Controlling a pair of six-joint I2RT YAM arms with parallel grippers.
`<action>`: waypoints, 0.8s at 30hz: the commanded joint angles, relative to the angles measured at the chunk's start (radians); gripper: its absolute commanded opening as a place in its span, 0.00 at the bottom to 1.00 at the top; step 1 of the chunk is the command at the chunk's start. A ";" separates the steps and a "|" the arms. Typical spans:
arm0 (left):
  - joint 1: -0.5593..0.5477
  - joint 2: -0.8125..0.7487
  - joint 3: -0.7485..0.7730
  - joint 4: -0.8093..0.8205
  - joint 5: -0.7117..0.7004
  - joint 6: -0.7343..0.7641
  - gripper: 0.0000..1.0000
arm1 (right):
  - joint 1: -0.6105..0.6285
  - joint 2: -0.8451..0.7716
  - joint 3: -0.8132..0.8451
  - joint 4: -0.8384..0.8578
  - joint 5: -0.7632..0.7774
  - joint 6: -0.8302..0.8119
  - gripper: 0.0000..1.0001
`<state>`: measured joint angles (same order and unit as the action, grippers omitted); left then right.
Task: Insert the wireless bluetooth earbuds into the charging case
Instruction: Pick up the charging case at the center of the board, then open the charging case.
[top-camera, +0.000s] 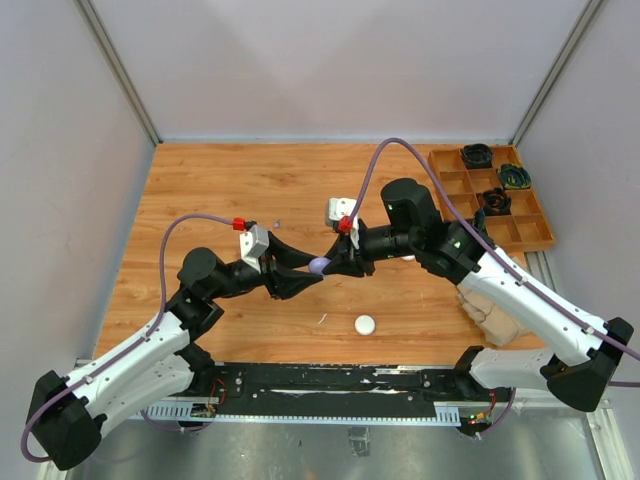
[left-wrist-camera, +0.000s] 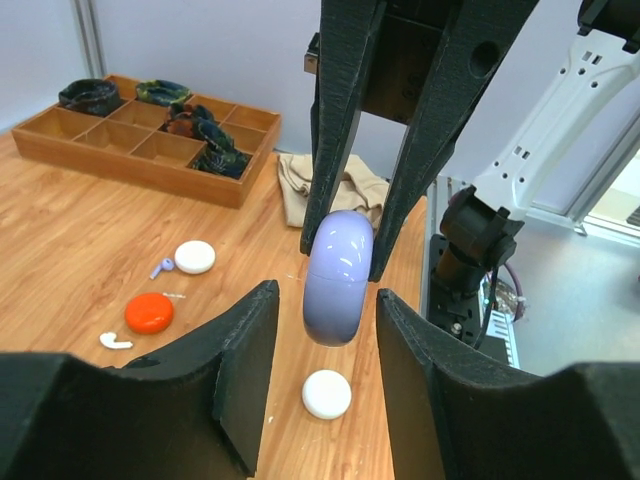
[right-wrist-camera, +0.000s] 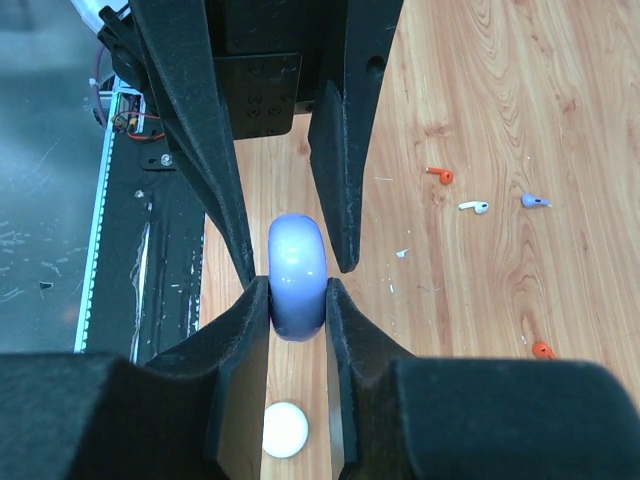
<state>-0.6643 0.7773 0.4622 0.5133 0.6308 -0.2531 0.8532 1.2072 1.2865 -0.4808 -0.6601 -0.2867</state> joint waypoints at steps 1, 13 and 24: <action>-0.008 0.004 0.022 0.008 0.011 -0.012 0.48 | 0.024 -0.001 0.042 -0.015 0.034 -0.024 0.01; -0.008 0.012 0.021 0.008 0.019 -0.014 0.10 | 0.032 -0.001 0.050 -0.018 0.054 -0.026 0.02; -0.008 -0.031 -0.025 0.078 -0.003 -0.007 0.00 | 0.033 -0.046 -0.012 0.040 0.114 -0.069 0.44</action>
<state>-0.6643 0.7761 0.4580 0.5228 0.6376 -0.2665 0.8711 1.2030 1.2964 -0.4969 -0.5957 -0.3241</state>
